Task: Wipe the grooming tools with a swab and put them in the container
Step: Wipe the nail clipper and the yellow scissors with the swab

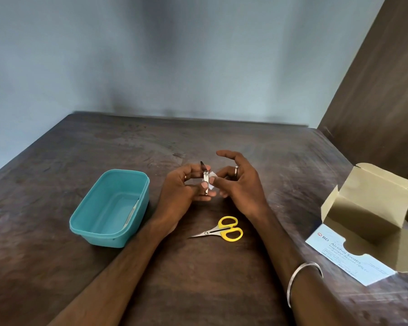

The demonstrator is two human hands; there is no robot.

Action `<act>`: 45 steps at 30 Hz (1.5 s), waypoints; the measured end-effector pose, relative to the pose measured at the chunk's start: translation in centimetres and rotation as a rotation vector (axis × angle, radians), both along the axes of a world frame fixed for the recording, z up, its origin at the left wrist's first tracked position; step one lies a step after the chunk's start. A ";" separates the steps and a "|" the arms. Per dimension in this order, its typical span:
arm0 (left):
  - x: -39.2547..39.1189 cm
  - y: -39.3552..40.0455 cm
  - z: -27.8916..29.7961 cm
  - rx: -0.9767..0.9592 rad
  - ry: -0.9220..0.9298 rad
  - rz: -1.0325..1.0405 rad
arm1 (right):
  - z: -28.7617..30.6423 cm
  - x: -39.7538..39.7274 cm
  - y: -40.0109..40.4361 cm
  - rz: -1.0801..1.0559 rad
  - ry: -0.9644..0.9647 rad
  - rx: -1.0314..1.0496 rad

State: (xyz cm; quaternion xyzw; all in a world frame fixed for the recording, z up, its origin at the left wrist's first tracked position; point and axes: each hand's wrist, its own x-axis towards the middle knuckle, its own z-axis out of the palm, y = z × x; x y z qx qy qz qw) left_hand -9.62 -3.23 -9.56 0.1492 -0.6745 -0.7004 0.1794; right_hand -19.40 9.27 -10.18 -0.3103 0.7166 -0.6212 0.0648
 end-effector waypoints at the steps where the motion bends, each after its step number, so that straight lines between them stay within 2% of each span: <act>1: 0.0 0.0 0.0 0.001 -0.002 0.000 | 0.0 0.0 0.0 0.000 -0.001 -0.001; 6: -0.2 -0.1 -0.3 -0.013 -0.019 0.005 | -0.2 -0.2 0.0 -0.075 0.006 -0.016; 10: -0.6 -0.5 -0.8 -0.100 0.000 0.137 | -0.2 -0.5 -0.2 -0.124 -0.070 -0.088; 14: -0.8 -0.9 -1.3 -0.471 0.011 0.270 | 0.0 -0.6 0.1 -0.109 -0.221 -0.197; 17: -0.4 -0.6 -1.1 -0.792 0.033 0.356 | 0.5 -0.4 0.5 0.049 -0.427 -0.264; 20: -0.2 -0.5 -0.9 -1.039 0.072 0.366 | 0.6 -0.3 0.5 0.190 -0.498 -0.213; 25: 0.1 -0.4 -0.6 -1.211 0.058 0.346 | 0.7 0.1 0.3 0.205 -0.514 -0.159; 28: 0.0 -0.5 -0.6 -1.195 0.089 0.348 | 0.5 -0.1 0.2 0.147 -0.507 -0.174; 34: -0.2 -0.5 -0.6 -0.947 0.060 0.354 | 0.2 -0.5 0.2 0.069 -0.461 -0.206; 45: -0.5 -0.4 -1.1 -0.466 0.072 0.293 | -0.1 -0.1 -0.1 0.164 -0.399 -0.110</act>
